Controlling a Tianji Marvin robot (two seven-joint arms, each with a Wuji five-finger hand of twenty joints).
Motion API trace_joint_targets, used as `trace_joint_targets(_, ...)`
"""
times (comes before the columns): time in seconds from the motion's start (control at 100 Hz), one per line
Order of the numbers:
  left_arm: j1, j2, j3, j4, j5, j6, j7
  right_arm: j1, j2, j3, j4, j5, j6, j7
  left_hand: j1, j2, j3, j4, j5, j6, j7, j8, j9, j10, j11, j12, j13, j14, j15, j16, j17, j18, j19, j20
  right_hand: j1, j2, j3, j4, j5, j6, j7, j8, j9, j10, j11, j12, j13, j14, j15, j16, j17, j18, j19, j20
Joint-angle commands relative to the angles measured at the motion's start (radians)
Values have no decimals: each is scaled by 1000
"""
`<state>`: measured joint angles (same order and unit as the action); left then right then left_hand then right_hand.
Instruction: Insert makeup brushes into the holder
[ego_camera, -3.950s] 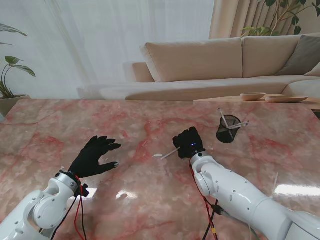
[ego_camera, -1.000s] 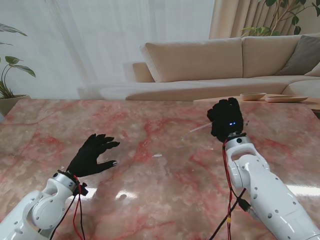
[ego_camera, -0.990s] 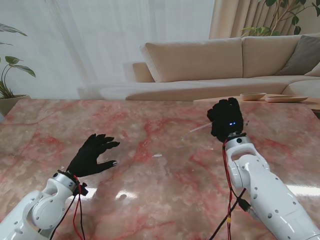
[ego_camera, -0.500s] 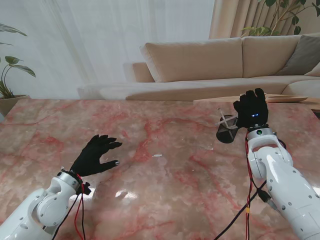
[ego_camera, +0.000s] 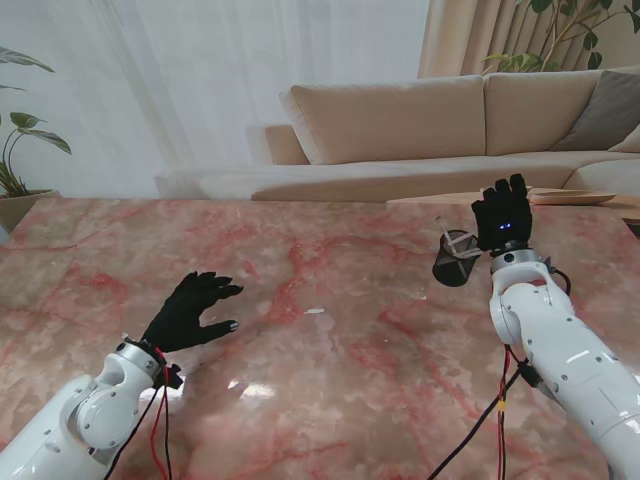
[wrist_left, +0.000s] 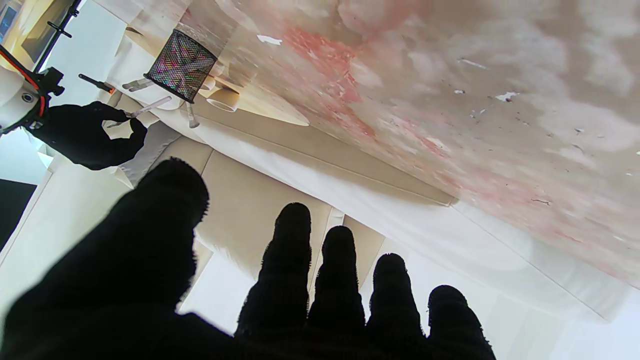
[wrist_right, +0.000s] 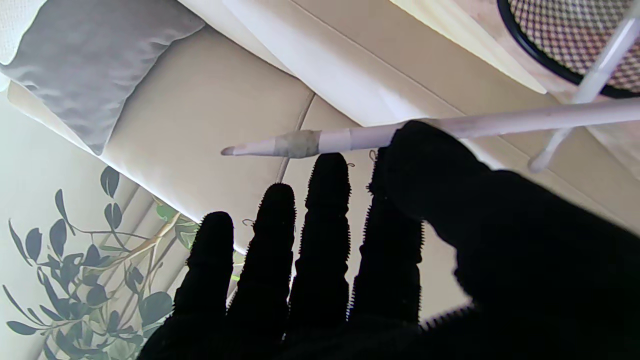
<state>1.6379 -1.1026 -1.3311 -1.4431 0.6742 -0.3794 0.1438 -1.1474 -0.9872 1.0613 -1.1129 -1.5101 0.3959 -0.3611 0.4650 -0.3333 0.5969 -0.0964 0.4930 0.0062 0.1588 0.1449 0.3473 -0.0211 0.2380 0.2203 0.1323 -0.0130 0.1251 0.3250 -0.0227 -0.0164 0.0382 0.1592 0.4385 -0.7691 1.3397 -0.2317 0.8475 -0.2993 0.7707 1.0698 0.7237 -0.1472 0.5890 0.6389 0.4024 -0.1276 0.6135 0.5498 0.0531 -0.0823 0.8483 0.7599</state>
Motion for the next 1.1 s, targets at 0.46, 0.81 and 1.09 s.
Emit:
trace_joint_targets(0.46, 17, -2, -6, -3, -7, 12, -3, 115, 26, -176, 119, 1, 47, 52, 9, 26, 1, 20, 2, -24, -7, -4, 2, -2, -21, -13, -32, -25, -30, 0, -1, -8, -42, -21, 50, -13, 37, 11, 48, 11, 130, -30, 14, 31, 28, 16, 26, 37, 25, 19, -12, 41, 52, 16)
trace_joint_targets(0.81, 19, -2, -8, -3, -7, 14, -3, 178, 32, -299, 153, 39, 15, 62, 11, 29, 0, 20, 2, -23, -6, -4, 1, -2, -21, -13, -34, -24, -30, 0, -1, -7, -43, -24, 60, -51, 42, 23, 73, 18, 145, -100, 59, 15, 45, 98, 49, 36, 22, 16, -9, 43, 74, -13)
trace_joint_targets(1.09, 24, -2, -17, -6, 0, 16, -1, 193, 29, -330, 152, 63, -13, 70, 15, 31, -3, 21, 1, -24, -6, -3, -1, 3, -22, -13, -37, -22, -30, 0, -1, -8, -45, -29, 74, -40, 16, 34, 77, 24, 143, -167, 74, 4, 9, 119, 56, 30, 7, 8, -4, 36, 65, -29)
